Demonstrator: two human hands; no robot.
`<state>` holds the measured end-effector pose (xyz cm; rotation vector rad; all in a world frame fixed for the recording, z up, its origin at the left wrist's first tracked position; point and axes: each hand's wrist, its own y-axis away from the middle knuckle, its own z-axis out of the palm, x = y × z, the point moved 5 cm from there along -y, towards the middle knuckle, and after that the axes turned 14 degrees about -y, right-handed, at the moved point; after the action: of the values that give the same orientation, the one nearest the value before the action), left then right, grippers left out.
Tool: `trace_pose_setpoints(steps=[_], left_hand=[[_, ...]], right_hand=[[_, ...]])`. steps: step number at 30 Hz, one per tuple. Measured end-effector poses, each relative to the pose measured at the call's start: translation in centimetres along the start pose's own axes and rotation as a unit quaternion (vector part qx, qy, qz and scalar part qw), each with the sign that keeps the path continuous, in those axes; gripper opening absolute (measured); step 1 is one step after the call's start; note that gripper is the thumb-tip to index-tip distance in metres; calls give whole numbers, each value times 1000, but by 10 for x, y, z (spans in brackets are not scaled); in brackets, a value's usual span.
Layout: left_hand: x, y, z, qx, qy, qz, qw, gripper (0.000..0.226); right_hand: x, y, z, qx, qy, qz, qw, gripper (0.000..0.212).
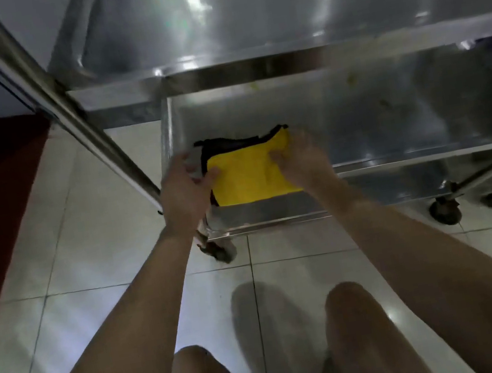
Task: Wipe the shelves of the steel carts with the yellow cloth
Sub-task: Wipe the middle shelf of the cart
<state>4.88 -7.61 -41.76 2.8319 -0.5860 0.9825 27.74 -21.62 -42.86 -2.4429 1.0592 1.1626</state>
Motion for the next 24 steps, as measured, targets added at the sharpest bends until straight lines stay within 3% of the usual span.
trace_pose_setpoints(steps=[2, 4, 7, 9, 12, 15, 18, 20, 24], left_hand=[[-20, 10, 0, 123, 8, 15, 992, 33], [-46, 28, -4, 242, 30, 18, 970, 33], [-89, 19, -7, 368, 62, 13, 928, 57], [-99, -13, -9, 361, 107, -9, 926, 68], [-96, -50, 1, 265, 244, -48, 931, 49], [-95, -54, 5, 262, 246, -61, 931, 59], [-100, -57, 11, 240, 261, -55, 933, 43], [-104, -61, 16, 239, 271, -50, 931, 44], [-107, -64, 17, 251, 284, -46, 924, 47]], right_hand=[[-2, -5, 26, 13, 76, -101, 992, 69], [-5, 3, 58, 9, 130, -207, 970, 67], [10, -1, 101, -44, 236, -187, 953, 72], [11, -11, 108, -38, 252, -173, 951, 76], [11, -19, 104, -54, 246, -176, 952, 79], [15, -30, 94, -66, 243, -156, 955, 79], [12, -68, 89, -84, 244, -105, 960, 80], [-3, -99, 99, -86, 242, -84, 963, 80], [-52, -127, 147, -104, 259, -109, 954, 77]])
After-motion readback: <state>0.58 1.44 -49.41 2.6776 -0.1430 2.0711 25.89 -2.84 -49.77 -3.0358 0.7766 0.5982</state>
